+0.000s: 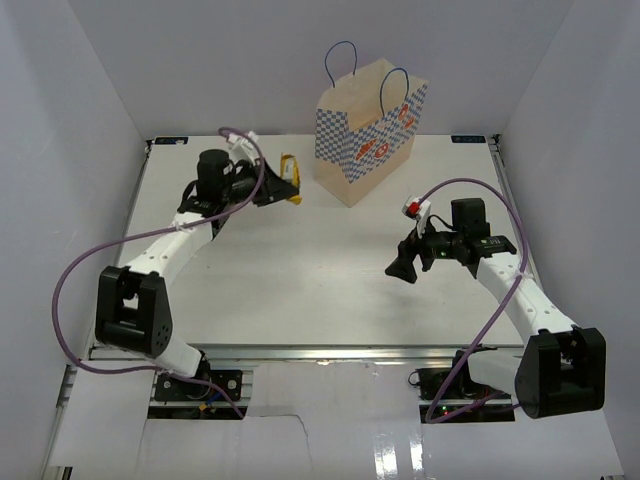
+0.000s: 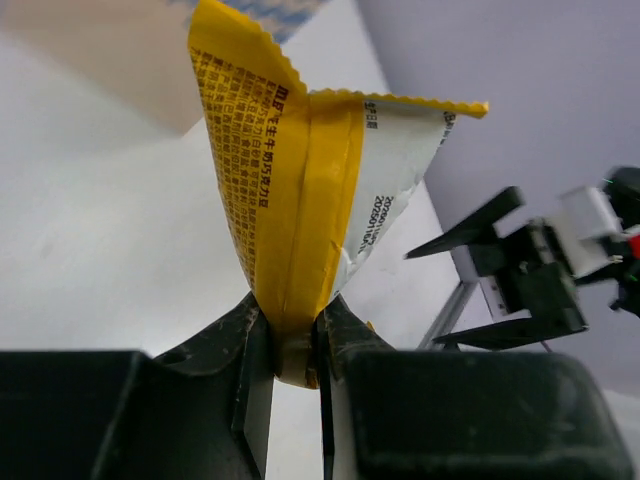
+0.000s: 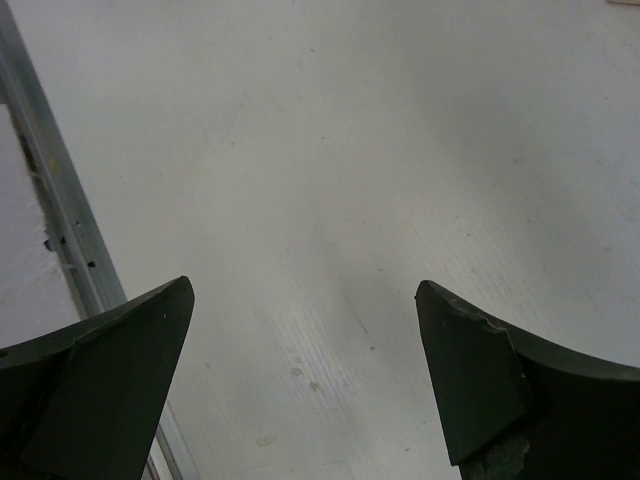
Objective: Place the snacks into the paper bag
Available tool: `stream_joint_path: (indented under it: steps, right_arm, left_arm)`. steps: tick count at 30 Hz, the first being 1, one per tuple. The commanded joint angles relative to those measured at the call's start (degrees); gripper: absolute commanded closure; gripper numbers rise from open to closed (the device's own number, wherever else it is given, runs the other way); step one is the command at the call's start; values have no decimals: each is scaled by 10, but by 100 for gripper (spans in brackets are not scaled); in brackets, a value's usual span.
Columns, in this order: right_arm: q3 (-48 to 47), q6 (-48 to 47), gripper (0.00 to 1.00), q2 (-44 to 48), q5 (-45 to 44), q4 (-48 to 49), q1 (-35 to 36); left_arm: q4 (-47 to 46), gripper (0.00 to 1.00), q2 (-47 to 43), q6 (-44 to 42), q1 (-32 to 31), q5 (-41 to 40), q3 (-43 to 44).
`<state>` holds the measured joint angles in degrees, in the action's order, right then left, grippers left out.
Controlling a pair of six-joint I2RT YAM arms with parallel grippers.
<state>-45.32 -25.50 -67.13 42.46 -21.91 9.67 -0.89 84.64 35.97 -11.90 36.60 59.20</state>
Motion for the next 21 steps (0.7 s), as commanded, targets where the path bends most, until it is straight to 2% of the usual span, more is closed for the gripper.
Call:
stream_joint_path:
  steps: [1, 3, 7, 10, 11, 14, 15, 17, 21]
  right_arm:
    - [-21, -83, 2, -1, 105, -52, -1]
    - [-22, -87, 2, 0, 102, -54, -1]
    - [-24, -87, 2, 4, 97, -56, -2]
    - [-21, -87, 2, 8, 97, -56, -2]
    - [-21, -87, 2, 9, 97, -56, -2]
    - [-21, -87, 2, 10, 96, -56, -2]
    - [-21, -87, 2, 12, 95, -56, -2]
    - [-20, -88, 2, 13, 94, -55, -2]
    - [-15, -87, 2, 12, 97, -54, -2]
  left_arm:
    - [-133, 90, 53, -61, -56, 134, 117]
    - [-133, 90, 112, -70, -83, 129, 182]
    - [-134, 90, 214, -54, -102, 92, 383]
    - [-134, 89, 297, -44, -109, 31, 476]
    - [-134, 87, 316, -30, -109, -4, 532]
    - [-134, 83, 391, 13, -110, -56, 618]
    - [-134, 77, 406, 23, -110, -81, 636]
    - [-134, 73, 440, 43, -114, -110, 673]
    - [-134, 59, 470, 50, -123, -183, 703]
